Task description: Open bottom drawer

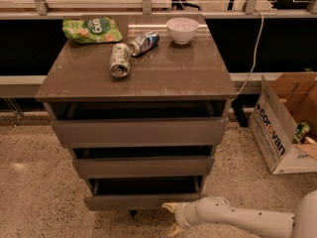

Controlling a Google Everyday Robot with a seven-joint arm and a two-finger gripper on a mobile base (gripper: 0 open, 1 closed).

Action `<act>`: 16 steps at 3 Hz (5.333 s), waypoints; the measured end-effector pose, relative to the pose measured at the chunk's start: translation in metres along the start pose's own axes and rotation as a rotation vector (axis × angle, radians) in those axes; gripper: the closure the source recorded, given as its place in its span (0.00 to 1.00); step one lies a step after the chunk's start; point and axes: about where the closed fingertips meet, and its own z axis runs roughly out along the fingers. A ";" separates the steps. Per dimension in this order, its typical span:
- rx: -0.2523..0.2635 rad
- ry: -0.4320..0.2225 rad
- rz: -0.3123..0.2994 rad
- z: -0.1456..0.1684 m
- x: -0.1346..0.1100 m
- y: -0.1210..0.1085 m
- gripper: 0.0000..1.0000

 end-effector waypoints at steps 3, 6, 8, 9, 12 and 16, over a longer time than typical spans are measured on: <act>0.029 0.033 -0.001 0.003 0.009 -0.030 0.00; 0.015 0.066 0.128 0.043 0.092 -0.066 0.15; -0.026 0.084 0.143 0.047 0.101 -0.053 0.46; -0.075 0.081 0.126 0.047 0.087 -0.025 0.46; -0.194 0.082 0.085 0.002 0.033 0.065 0.43; -0.013 -0.028 0.167 -0.047 0.037 0.072 0.00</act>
Offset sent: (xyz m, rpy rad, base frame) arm 0.0275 0.0045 0.0228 -0.0101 -0.0761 -0.0038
